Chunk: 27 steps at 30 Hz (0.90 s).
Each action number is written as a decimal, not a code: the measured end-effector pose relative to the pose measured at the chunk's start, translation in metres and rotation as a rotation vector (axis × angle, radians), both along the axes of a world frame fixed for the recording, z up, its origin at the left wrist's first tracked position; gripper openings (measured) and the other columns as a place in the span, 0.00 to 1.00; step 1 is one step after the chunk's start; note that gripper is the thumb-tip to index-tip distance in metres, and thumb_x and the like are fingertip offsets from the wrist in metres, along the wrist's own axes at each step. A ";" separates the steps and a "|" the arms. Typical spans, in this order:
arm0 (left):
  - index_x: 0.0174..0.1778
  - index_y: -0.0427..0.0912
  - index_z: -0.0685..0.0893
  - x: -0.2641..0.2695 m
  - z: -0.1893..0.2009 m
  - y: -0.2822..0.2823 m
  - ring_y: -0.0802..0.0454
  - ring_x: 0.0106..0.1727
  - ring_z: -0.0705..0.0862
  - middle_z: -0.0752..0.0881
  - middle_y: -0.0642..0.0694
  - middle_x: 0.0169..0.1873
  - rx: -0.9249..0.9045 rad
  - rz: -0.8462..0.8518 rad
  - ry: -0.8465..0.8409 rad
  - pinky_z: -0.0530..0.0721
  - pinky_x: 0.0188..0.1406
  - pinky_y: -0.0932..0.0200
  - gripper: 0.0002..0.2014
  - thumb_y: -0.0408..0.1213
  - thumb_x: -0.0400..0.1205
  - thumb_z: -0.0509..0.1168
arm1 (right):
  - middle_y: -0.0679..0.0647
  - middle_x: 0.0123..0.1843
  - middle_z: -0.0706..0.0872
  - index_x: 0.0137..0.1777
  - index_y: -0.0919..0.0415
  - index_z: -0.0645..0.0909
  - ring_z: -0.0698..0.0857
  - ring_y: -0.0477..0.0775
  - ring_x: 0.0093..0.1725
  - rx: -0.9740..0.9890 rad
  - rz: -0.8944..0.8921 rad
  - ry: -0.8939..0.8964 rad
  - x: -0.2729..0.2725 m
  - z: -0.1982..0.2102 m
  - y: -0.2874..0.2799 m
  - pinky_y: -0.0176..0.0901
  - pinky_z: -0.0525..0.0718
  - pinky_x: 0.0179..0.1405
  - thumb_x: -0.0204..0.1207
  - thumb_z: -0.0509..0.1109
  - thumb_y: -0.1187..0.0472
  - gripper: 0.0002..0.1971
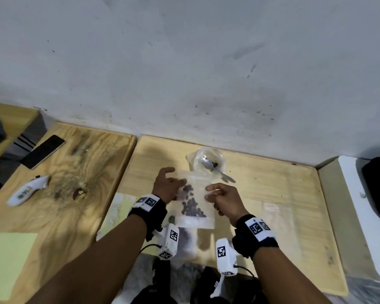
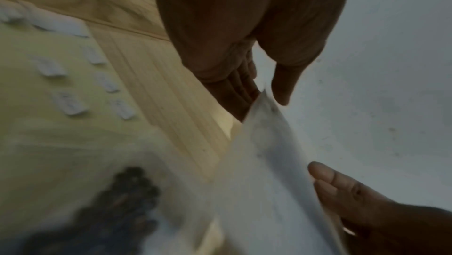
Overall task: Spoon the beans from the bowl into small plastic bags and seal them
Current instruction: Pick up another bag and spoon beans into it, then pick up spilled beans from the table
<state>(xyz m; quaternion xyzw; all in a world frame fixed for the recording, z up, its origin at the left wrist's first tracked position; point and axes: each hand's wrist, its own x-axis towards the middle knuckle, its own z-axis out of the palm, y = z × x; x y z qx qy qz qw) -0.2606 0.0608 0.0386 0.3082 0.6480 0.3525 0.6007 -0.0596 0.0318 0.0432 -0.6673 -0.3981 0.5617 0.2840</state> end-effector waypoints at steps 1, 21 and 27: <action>0.59 0.47 0.77 -0.005 -0.001 -0.007 0.39 0.44 0.86 0.86 0.35 0.47 0.004 -0.031 0.003 0.88 0.40 0.44 0.20 0.25 0.75 0.72 | 0.54 0.33 0.80 0.47 0.61 0.87 0.70 0.50 0.22 -0.016 -0.032 0.006 -0.003 -0.007 -0.004 0.34 0.66 0.19 0.73 0.76 0.72 0.07; 0.55 0.47 0.85 -0.044 -0.044 -0.034 0.50 0.56 0.79 0.77 0.47 0.54 -0.031 -0.421 0.633 0.74 0.54 0.60 0.14 0.43 0.75 0.75 | 0.43 0.56 0.86 0.45 0.47 0.86 0.84 0.47 0.55 -0.060 0.304 -0.155 -0.006 -0.061 -0.032 0.27 0.78 0.48 0.65 0.81 0.71 0.17; 0.41 0.50 0.85 0.033 -0.034 -0.006 0.47 0.45 0.85 0.86 0.50 0.40 0.076 -0.437 0.469 0.82 0.45 0.60 0.05 0.41 0.74 0.75 | 0.43 0.41 0.87 0.40 0.61 0.86 0.83 0.47 0.40 -0.039 0.007 -0.151 0.075 -0.045 -0.028 0.29 0.77 0.31 0.66 0.78 0.78 0.11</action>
